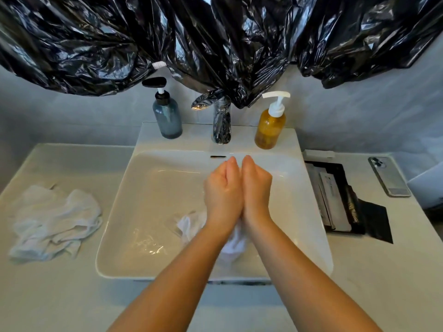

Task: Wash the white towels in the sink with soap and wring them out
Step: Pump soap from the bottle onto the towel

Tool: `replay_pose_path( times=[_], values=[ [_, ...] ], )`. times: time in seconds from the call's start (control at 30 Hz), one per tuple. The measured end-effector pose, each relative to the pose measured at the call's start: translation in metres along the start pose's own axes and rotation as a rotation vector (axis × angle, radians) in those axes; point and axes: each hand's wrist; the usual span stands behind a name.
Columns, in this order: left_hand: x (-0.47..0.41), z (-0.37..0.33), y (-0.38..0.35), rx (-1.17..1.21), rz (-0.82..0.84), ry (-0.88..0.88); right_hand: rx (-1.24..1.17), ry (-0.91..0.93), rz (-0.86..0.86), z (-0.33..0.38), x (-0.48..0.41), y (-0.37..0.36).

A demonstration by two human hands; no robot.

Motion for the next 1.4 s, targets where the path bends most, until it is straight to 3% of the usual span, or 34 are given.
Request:
replay_pose_path(
  times=[0.1, 0.2, 0.27, 0.43, 0.63, 0.77, 0.87, 1.0, 1.07, 1.13, 1.2, 1.33, 1.4],
  values=[
    [-0.014, 0.011, 0.004, 0.089, 0.049, 0.148, 0.058, 0.001, 0.072, -0.008, 0.005, -0.002],
    [-0.009, 0.035, 0.006, 0.196, 0.342, 0.404, 0.217, -0.044, 0.109, -0.017, -0.027, 0.026],
    [-0.003, 0.048, 0.011, 0.335, 0.448, 0.487, 0.302, -0.010, 0.048, -0.013, -0.056, 0.051],
    [-0.010, 0.062, 0.028, 0.553, 0.425, 0.684, 0.254, 0.086, -0.073, 0.004, -0.132, 0.087],
    [-0.016, 0.070, 0.034, 0.493, 0.334, 0.800, 0.278, 0.003, 0.245, -0.002, -0.176, 0.085],
    [-0.018, 0.075, 0.038, 0.409, 0.376, 0.758, 0.296, 0.048, 0.193, -0.015, -0.177, 0.086],
    [-0.018, 0.070, 0.044, 0.034, 0.434, 0.638, 0.332, 0.129, 0.160, -0.018, -0.150, 0.100],
    [-0.018, 0.070, 0.062, -0.440, 0.564, 0.506, 0.428, 0.130, 0.301, -0.022, -0.088, 0.123],
    [-0.020, 0.069, 0.074, -0.591, 0.527, 0.491, 0.571, 0.103, 0.393, -0.029, -0.063, 0.130],
    [-0.023, 0.059, 0.083, -0.620, 0.402, 0.423, 0.727, 0.076, 0.486, -0.037, -0.047, 0.132],
    [-0.031, 0.041, 0.082, -0.487, 0.319, 0.300, 0.850, 0.071, 0.514, -0.040, -0.038, 0.131],
    [-0.048, 0.001, 0.047, -0.446, 0.287, 0.063, 1.070, 0.197, 0.538, -0.029, -0.033, 0.116],
    [-0.056, -0.007, 0.027, -0.468, 0.312, 0.025, 1.143, 0.263, 0.542, -0.022, -0.033, 0.106]
  ],
)
Point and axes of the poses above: each hand's wrist, its own x-axis away from the middle knuckle, its own y-axis out of the back of the hand, z = x × y, and after that the axes turned 12 degrees about z, right-handed
